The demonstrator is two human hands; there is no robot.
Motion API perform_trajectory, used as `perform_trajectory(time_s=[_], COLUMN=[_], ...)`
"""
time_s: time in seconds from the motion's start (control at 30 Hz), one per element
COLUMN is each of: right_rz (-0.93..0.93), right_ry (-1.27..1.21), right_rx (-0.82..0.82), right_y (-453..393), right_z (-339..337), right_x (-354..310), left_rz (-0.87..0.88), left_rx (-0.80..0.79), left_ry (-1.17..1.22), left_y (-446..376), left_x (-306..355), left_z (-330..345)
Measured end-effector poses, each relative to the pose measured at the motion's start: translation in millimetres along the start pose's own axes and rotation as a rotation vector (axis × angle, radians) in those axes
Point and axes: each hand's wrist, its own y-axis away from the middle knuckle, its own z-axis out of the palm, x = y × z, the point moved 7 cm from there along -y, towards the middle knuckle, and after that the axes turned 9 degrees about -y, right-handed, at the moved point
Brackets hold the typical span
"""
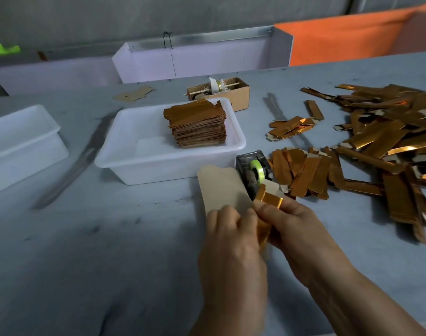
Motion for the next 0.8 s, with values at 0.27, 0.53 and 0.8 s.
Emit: perform_trajectory(time_s=[0.27, 0.53, 0.8], right_rz=[-0.050, -0.126, -0.110], right_ry=[-0.038, 0.286, 0.527], right_rx=[-0.069, 0.032, 0.077], right_y=[2.4, -10.8, -32.8], right_z=[3.1, -16.8, -48.2], right_x=[-9.3, -36.4, -32.3], left_rz=[-0.572, -0.788, -0.875], left_rx=[-0.557, -0.473, -0.311], left_ry=[1.141, 1.301, 1.210], left_y=[-2.9, -2.1, -0.3], left_x=[-39.6, -43.9, -65.7], left_z=[35.4, 47.0, 52.7])
